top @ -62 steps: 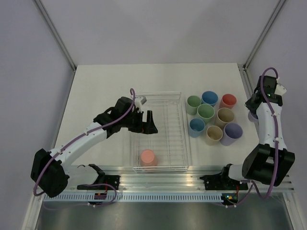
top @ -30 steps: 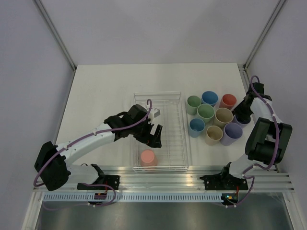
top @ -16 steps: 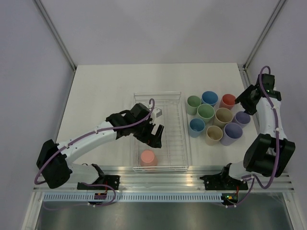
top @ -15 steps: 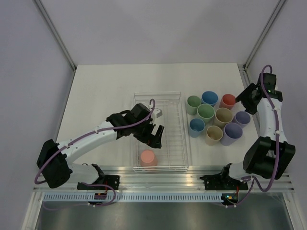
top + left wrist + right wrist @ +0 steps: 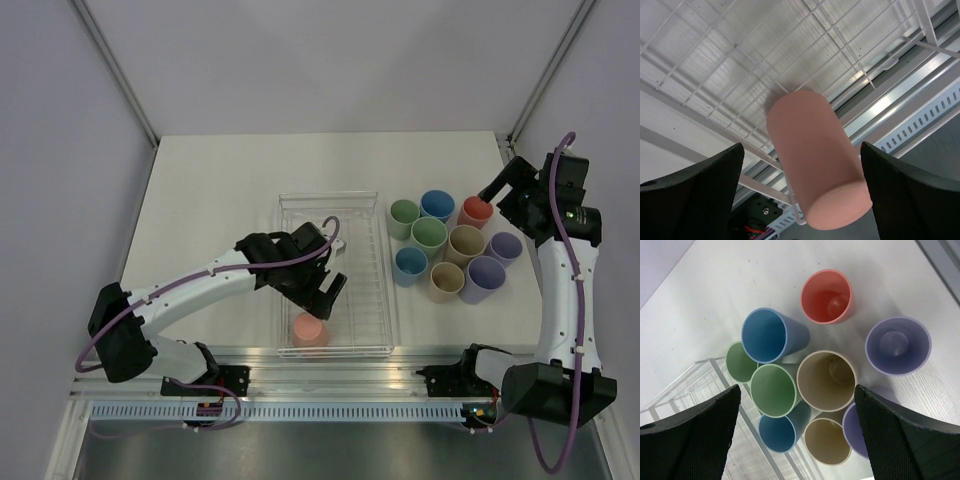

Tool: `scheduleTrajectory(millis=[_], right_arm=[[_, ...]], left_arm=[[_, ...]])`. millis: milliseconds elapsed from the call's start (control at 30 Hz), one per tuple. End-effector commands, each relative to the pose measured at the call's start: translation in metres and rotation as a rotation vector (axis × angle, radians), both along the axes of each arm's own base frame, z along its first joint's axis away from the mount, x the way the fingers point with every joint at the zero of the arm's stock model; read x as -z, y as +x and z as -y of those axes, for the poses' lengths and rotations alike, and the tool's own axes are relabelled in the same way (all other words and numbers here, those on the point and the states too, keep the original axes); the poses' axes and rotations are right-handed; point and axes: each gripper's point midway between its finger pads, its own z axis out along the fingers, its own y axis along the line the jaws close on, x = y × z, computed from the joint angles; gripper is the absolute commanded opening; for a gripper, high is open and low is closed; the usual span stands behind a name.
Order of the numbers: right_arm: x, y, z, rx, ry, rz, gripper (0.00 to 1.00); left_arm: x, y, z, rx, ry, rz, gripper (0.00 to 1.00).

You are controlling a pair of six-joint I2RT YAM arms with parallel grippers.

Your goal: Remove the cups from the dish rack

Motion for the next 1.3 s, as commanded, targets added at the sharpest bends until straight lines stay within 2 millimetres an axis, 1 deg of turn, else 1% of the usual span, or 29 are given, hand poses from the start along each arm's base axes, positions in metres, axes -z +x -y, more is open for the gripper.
scheduleTrajectory(millis=[0, 67, 100, 167, 200, 267, 300, 367, 533, 633, 700, 800, 833, 900, 933, 1000, 1033, 1067, 1100, 1167, 1200, 1267], right_arm=[[0.003, -0.007, -0.011, -0.049, 0.011, -0.004, 0.98], [0.006, -0.009, -0.016, -0.067, 0.018, -0.005, 0.98], [0.006, -0.009, -0.018, -0.075, 0.021, -0.004, 0.98], [0.005, -0.009, -0.023, -0.091, 0.021, 0.008, 0.98], [0.005, -0.009, -0.025, -0.096, 0.023, 0.008, 0.98], [0.004, -0.009, -0.028, -0.110, 0.023, 0.013, 0.98], [0.004, -0.009, -0.028, -0.112, 0.023, 0.013, 0.98], [0.004, -0.009, -0.031, -0.125, 0.027, 0.016, 0.98], [0.009, -0.009, -0.035, -0.140, 0.033, 0.013, 0.98], [0.010, -0.008, -0.037, -0.144, 0.033, 0.014, 0.98], [0.009, -0.007, -0.037, -0.147, 0.031, 0.017, 0.98], [0.009, -0.007, -0.037, -0.147, 0.032, 0.020, 0.98], [0.010, -0.006, -0.037, -0.148, 0.032, 0.020, 0.97], [0.011, -0.005, -0.038, -0.151, 0.035, 0.022, 0.96], [0.011, -0.005, -0.037, -0.149, 0.035, 0.022, 0.96], [0.012, -0.006, -0.038, -0.152, 0.037, 0.021, 0.96], [0.011, -0.006, -0.038, -0.153, 0.035, 0.023, 0.96], [0.011, -0.006, -0.038, -0.153, 0.035, 0.023, 0.96], [0.011, -0.006, -0.038, -0.152, 0.033, 0.025, 0.95], [0.010, -0.006, -0.038, -0.153, 0.033, 0.030, 0.95], [0.009, -0.006, -0.039, -0.157, 0.034, 0.037, 0.95], [0.007, -0.006, -0.041, -0.168, 0.038, 0.046, 0.95]], left_arm=[[-0.014, -0.008, 0.000, 0.005, 0.028, 0.009, 1.00], [-0.013, -0.014, -0.001, 0.010, 0.051, 0.001, 1.00], [-0.013, -0.021, 0.002, 0.019, 0.053, -0.004, 1.00], [-0.011, -0.025, 0.002, 0.018, 0.069, 0.003, 1.00], [-0.011, -0.031, 0.005, 0.023, 0.068, 0.004, 1.00], [-0.007, -0.032, 0.003, 0.019, 0.092, 0.012, 1.00], [-0.005, -0.036, 0.004, 0.019, 0.098, 0.003, 1.00], [0.002, -0.033, -0.001, -0.004, 0.141, 0.031, 1.00], [0.016, -0.036, -0.004, -0.015, 0.199, 0.045, 1.00], [0.022, -0.035, -0.007, -0.025, 0.230, 0.059, 0.99], [0.026, -0.036, -0.009, -0.028, 0.244, 0.056, 0.97], [0.026, -0.039, -0.008, -0.027, 0.242, 0.049, 0.84], [0.027, -0.039, -0.009, -0.028, 0.246, 0.048, 0.75], [0.027, -0.039, -0.009, -0.029, 0.244, 0.052, 0.62], [0.027, -0.039, -0.009, -0.030, 0.245, 0.053, 0.48], [0.024, -0.037, -0.009, -0.038, 0.242, 0.063, 0.31], [0.023, -0.036, -0.009, -0.044, 0.246, 0.068, 0.13], [0.021, -0.034, -0.010, -0.055, 0.247, 0.078, 0.05], [0.016, -0.026, -0.008, -0.073, 0.245, 0.114, 0.02], [0.008, -0.018, -0.008, -0.101, 0.244, 0.154, 0.02], [-0.002, -0.008, -0.004, -0.123, 0.229, 0.201, 0.02], [-0.014, 0.003, 0.001, -0.160, 0.208, 0.253, 0.02]])
